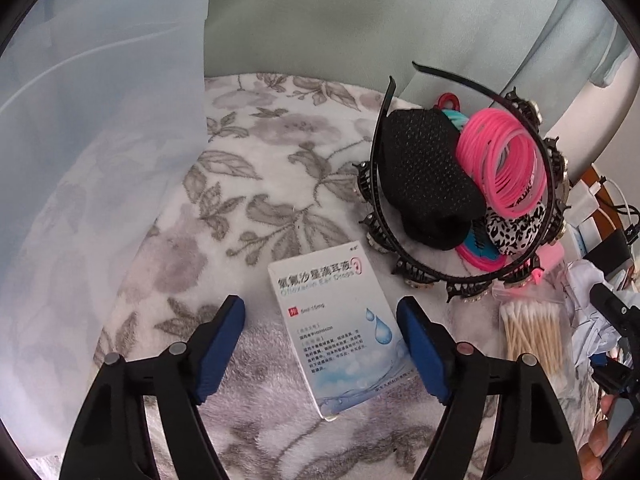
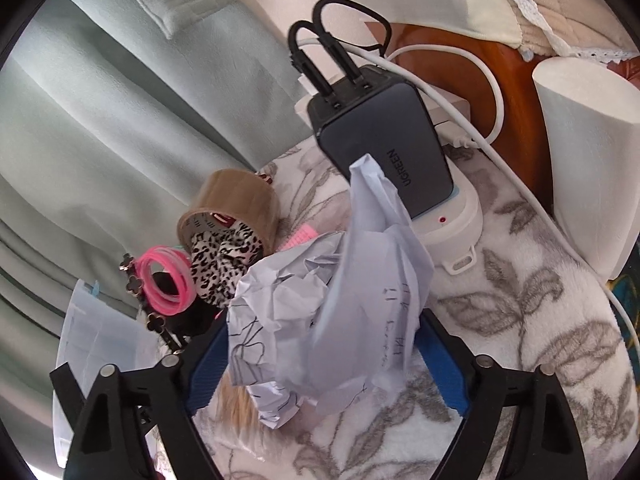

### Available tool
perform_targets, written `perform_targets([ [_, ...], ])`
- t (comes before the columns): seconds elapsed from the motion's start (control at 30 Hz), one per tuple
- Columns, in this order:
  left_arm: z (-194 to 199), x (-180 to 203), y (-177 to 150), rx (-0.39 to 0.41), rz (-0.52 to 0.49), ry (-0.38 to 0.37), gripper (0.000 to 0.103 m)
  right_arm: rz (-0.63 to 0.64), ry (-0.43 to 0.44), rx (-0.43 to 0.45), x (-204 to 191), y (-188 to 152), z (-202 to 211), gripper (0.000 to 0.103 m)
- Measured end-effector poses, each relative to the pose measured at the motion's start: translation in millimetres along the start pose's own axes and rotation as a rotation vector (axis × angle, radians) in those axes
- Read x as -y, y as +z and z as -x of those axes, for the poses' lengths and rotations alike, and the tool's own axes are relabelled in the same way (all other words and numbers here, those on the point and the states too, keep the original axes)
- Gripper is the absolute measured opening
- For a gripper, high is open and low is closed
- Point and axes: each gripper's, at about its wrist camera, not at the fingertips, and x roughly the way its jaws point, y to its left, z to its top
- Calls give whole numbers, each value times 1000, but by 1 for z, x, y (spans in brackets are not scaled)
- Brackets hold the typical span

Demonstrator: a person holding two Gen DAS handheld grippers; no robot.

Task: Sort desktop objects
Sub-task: 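Grasp the white ear-drops box with the left tool while the right tool grasps crumpled paper, then carry the ear-drops box and crumpled paper over the clear bin with both tools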

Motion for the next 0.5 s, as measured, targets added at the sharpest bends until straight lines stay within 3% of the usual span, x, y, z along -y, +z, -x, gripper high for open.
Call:
perform_targets([
  [0.07,3,-2,-1,5,1,7,73,-2,8,-2,3,-4,2,85],
  [0.2,6,-7,0,21,8,3,53,-33,40,-9,5,-10,10,83],
  [0.5,21,-7,-13,17,-14,27,50,-46,81,-4,16,-38,45,83],
])
